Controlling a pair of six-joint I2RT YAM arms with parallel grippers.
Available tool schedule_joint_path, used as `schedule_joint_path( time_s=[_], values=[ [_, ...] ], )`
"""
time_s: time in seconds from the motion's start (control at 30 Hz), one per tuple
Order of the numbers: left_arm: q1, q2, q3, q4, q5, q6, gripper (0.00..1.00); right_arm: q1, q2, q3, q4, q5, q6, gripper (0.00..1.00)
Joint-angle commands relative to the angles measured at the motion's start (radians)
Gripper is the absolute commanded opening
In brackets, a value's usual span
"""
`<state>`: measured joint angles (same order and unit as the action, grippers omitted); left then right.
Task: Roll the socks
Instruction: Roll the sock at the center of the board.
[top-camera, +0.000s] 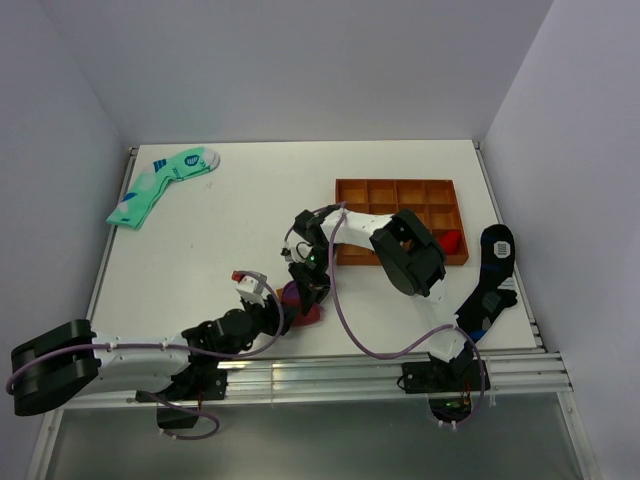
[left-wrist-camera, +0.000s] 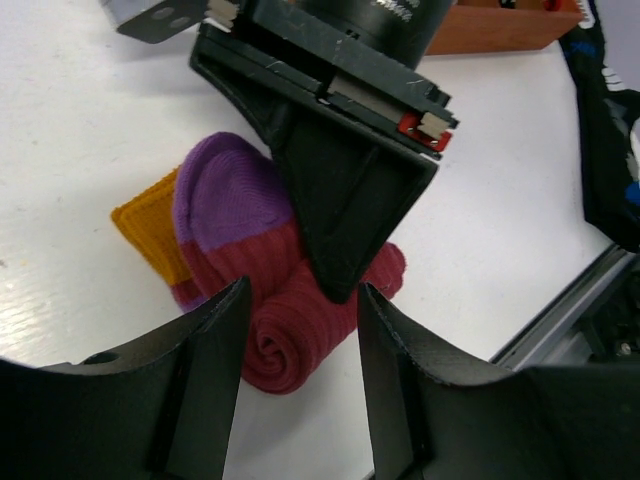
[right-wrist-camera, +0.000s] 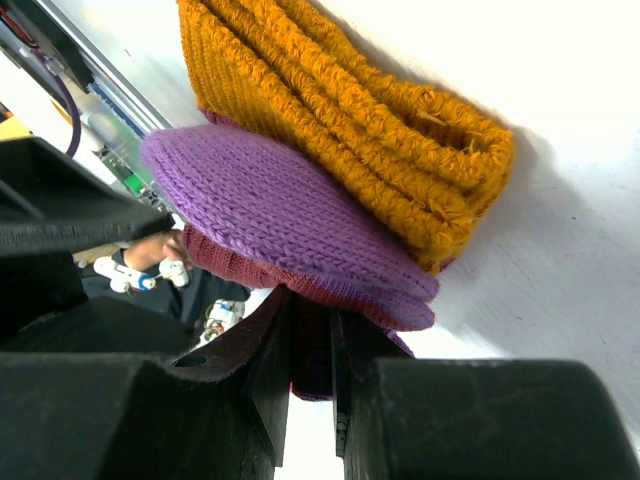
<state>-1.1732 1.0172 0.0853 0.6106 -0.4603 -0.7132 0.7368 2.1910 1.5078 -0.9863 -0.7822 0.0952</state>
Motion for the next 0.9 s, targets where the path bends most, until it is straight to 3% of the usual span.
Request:
schedule_joint_path(
  time_s=[0.0,0.43,0.87],
  values=[
    [0.009,0.018,0.007,0.095,0.061,0.027,0.52,-0.008,0.03,-0.015,0.021,0.136,-0.032,0.01],
    [0.055,0.153,0.005,0.235,0.15,0.032,0.52,-0.008,0.024,-0.031,0.034,0.133,-0.032,0.01],
    [0.064,0.192,-0.022,0.235,0.146,-0.015,0.49,-0.008,0.018,-0.026,0.031,0.138,-0.029,0.0]
  ],
)
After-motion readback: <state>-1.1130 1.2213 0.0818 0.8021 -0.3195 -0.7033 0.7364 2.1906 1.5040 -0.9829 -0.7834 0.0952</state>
